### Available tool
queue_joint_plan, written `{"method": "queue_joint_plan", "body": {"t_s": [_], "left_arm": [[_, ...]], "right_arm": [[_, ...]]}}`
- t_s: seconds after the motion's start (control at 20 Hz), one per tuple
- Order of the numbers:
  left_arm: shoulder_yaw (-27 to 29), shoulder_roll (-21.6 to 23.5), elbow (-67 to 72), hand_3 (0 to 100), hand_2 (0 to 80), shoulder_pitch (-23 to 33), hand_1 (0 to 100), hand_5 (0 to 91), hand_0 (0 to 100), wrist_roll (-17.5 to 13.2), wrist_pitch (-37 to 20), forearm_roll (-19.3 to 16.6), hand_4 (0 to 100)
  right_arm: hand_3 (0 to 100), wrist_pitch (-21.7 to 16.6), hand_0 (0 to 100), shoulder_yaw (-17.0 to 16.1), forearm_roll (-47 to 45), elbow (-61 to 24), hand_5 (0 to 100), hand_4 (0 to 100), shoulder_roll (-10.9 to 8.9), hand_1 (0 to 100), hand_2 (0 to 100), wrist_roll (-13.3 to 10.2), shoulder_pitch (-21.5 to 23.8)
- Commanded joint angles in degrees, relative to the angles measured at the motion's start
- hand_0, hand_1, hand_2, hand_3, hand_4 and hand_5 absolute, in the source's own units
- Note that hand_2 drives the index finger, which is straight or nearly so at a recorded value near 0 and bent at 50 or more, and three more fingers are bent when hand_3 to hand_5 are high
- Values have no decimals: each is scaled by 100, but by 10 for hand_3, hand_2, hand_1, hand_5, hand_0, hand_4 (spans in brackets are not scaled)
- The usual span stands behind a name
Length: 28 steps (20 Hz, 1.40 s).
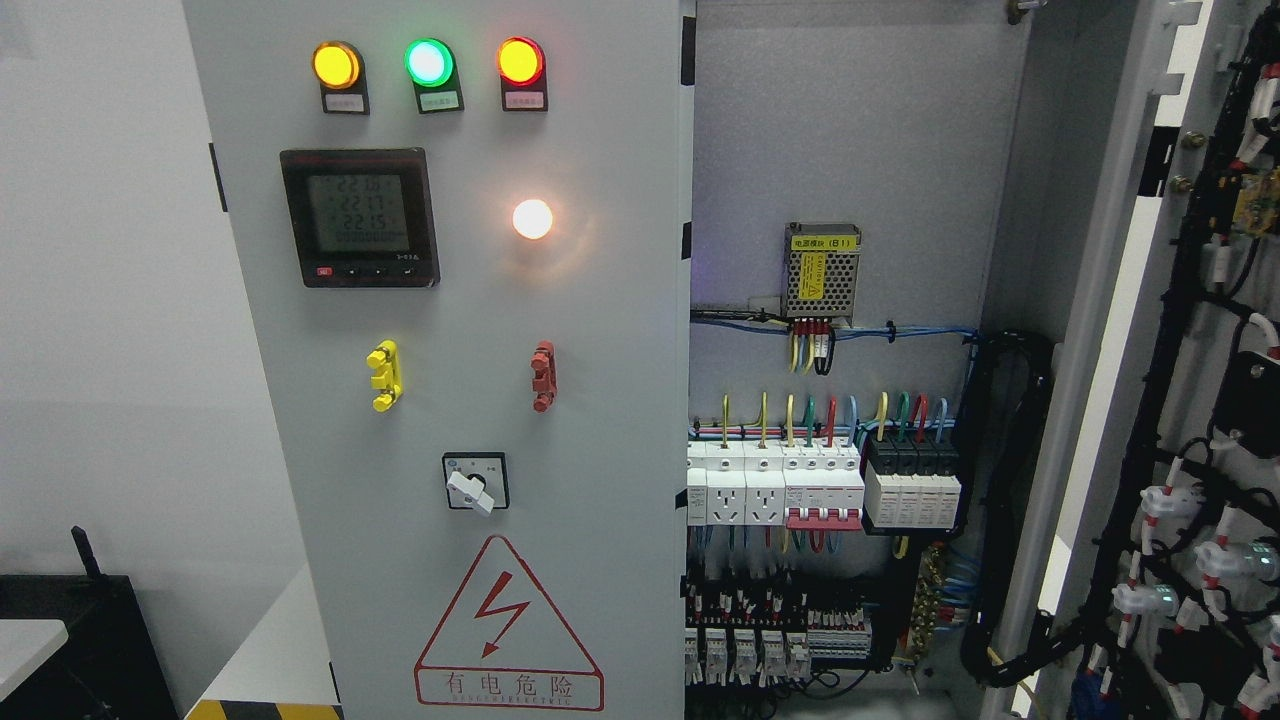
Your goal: Open door with both hands
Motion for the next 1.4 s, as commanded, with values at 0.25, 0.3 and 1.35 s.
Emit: {"method": "queue_joint_plan", "body": {"t_s": [0.25, 0.3, 1.35], "left_arm": [[290, -332, 396, 0, 0, -105, 0, 0, 0, 283, 197, 33, 0], [290, -332, 396, 0, 0, -105, 0, 0, 0, 283, 188, 41, 0], [282, -332, 387, 0, 0, -228, 0, 0, 0, 213, -58, 121, 0]], "right_arm": [[0, -117, 383, 336, 44, -4245, 0, 0, -570, 0, 0, 6, 1713], [0, -257, 383, 327, 44, -4579, 0, 0, -579, 0, 0, 6, 1924], [0, -3079, 383, 696, 35, -9019, 0, 0, -1344, 0, 0, 243, 3956]]}}
